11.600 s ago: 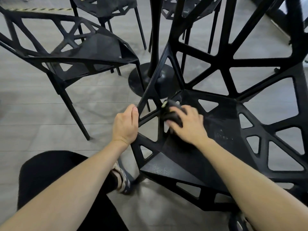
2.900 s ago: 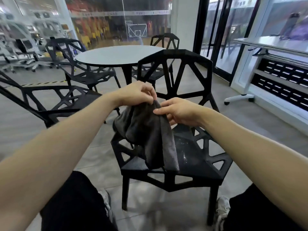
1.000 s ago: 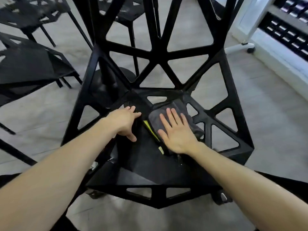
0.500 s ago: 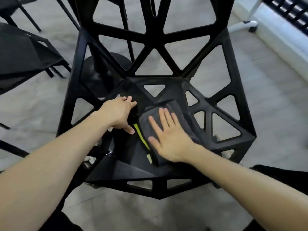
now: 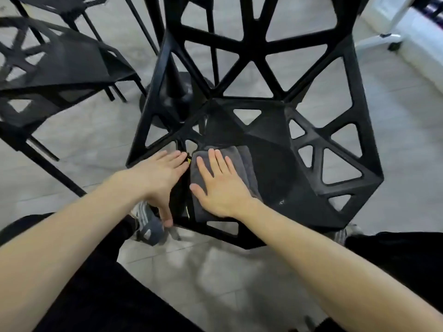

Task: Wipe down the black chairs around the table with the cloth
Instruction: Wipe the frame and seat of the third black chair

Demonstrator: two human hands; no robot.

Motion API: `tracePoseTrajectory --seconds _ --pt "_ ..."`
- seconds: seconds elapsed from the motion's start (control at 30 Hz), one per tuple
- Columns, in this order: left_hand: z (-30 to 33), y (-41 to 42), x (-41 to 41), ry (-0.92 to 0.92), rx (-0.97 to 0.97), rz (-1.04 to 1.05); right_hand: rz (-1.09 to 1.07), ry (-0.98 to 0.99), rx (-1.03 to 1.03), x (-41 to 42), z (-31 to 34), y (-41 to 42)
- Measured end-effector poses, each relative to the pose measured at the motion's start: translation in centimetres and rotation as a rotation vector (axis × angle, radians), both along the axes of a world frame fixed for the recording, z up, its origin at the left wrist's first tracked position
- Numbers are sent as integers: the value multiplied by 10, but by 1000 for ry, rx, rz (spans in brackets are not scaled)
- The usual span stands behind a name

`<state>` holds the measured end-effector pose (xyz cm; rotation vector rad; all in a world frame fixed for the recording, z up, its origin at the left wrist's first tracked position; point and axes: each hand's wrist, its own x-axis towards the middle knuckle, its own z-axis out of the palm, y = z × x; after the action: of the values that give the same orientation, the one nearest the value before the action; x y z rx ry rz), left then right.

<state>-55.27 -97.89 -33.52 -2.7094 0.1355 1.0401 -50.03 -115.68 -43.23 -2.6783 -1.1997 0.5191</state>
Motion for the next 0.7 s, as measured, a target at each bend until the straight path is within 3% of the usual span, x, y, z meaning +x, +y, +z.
tracePoseTrajectory --seconds 0.13,0.27,0.33,0.5,0.6,0.7 --pt "-11 3 -33 -125 -9 -56 -23 -8 -34 42 2 -55" --pt "-23 26 -41 -250 -148 -68 -302 -104 -192 70 2 -99" --pt "-26 31 -40 -250 -198 -54 -384 -102 -162 34 1 -68" --pt "-28 34 -39 -264 -275 -39 -262 -121 -9 -68 7 37" --pt "-29 41 -42 -298 -249 -64 -194 -206 23 -55 7 -11" --pt "-32 47 -48 -394 -198 -151 -275 -288 4 -45 7 -86"
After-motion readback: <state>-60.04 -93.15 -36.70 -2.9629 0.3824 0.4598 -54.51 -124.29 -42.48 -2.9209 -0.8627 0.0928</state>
